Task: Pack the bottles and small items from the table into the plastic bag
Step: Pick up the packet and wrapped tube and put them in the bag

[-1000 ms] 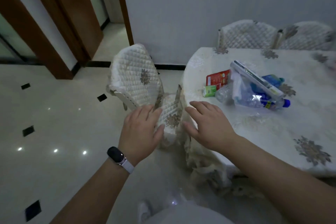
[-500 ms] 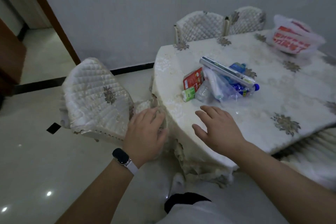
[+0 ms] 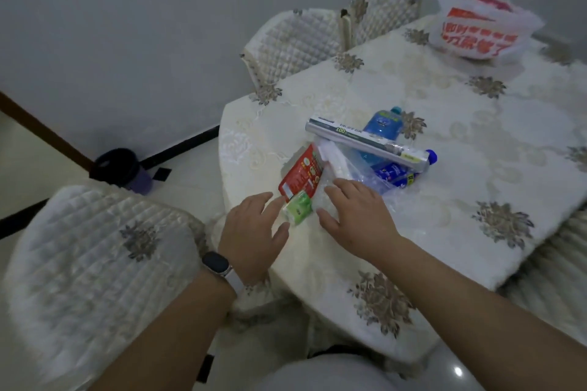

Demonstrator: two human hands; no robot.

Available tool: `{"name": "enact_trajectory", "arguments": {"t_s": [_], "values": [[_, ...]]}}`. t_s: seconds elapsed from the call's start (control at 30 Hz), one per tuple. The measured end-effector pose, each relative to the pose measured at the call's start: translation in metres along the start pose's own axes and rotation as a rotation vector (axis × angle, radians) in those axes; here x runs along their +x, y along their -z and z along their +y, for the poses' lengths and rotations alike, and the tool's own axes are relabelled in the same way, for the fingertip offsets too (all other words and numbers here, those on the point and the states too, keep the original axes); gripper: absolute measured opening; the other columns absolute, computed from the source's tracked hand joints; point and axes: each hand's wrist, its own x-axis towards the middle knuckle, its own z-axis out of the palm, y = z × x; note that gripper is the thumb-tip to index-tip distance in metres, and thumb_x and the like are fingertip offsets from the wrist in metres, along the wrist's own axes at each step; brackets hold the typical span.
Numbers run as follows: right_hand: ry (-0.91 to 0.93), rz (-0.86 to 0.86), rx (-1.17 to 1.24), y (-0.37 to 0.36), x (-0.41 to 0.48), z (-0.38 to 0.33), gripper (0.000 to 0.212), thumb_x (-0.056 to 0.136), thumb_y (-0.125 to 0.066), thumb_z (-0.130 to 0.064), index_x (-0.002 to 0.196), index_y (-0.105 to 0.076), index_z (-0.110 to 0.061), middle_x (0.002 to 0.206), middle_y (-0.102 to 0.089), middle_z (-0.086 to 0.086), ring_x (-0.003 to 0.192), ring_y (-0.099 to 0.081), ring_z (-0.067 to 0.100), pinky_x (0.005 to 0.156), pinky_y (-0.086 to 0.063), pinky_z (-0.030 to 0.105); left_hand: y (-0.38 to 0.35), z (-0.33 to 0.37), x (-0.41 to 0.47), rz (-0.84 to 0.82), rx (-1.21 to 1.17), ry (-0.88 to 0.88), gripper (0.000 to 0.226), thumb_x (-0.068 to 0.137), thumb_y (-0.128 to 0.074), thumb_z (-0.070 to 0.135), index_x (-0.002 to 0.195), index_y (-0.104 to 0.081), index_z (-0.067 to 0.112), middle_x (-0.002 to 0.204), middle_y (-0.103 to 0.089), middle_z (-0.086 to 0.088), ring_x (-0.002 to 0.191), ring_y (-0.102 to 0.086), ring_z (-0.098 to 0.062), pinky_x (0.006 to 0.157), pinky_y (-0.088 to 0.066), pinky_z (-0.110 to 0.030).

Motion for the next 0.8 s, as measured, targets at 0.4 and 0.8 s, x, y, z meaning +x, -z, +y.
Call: {"name": "enact_trajectory", "arguments": {"t_s": [0.4,0.8], "values": [[-0.330,-0.128,0.013,-0.034,0.083,0.053,0.051,0.090,-0.051,-0.051,0.129,-0.050,-0.018,0.128,-0.054,0.004,0.118,-0.050,0.025,0.094,-0.043,0.040,-0.058,-0.019,0.118,-0.158,-0.352,0.199,0.055,0.087,-0.054,0.041,0.133,-0.053,0.010,0.120,-0.060,-0.013,0.109,-0.055,-0.032,0.089,-0.046,-0.042],[-0.581,-0.280,-0.141,-0.056,0.125,0.036,0.043,0.085,-0.060,-0.045,0.117,-0.052,-0.018,0.119,-0.059,0.005,0.110,-0.053,0.025,0.091,-0.045,0.041,-0.092,-0.036,0.185,-0.340,-0.431,-0.007,0.066,0.091,-0.057,0.029,0.151,-0.029,0.035,0.137,-0.056,-0.005,0.095,-0.066,-0.025,0.066,-0.040,-0.025]]}}
